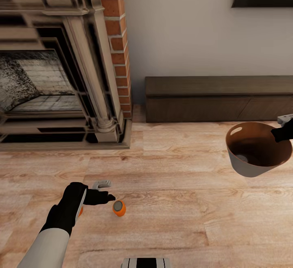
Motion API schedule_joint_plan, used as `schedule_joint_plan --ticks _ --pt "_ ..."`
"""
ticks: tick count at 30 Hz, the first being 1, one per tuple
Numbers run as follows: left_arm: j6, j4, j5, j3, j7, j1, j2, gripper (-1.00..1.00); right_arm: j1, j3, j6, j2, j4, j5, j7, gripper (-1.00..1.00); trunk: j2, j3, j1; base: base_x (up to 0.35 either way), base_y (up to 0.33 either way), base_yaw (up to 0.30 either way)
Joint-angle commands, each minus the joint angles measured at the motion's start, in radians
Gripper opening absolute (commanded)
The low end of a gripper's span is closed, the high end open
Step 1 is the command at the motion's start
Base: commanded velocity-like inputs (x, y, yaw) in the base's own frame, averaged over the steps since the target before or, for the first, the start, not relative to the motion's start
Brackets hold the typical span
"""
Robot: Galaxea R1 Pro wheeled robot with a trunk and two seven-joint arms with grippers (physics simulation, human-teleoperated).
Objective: Put the three can of soda from the living room inside the tash can in the kitchen.
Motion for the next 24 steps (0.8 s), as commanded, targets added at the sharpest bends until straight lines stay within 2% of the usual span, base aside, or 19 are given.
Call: schedule_joint_plan --ticks 1,7,15,24 --pt "0.000 0.000 0.000 0.000 0.000 0.000 0.000 1.00 0.000 0.000 0.000 0.000 0.000 0.000 0.001 -1.00 0.000 0.000 0.000 -0.005 0.003 -0.001" --pt "-0.001 0.000 0.000 0.000 -0.001 0.000 0.000 1.00 0.000 0.000 0.000 0.000 0.000 0.000 0.001 -1.00 0.000 0.000 0.000 -0.001 0.001 0.000" --pt "-0.003 0.000 0.000 0.000 -0.008 0.001 0.000 1.00 0.001 0.000 0.000 0.000 0.000 0.000 0.001 -1.00 0.000 0.000 0.000 0.179 0.000 0.000" --pt "-0.003 0.000 0.000 0.000 -0.013 0.002 0.000 1.00 0.001 -0.001 0.000 0.000 0.000 0.000 0.001 -1.00 0.000 0.000 0.000 0.037 0.000 0.000"
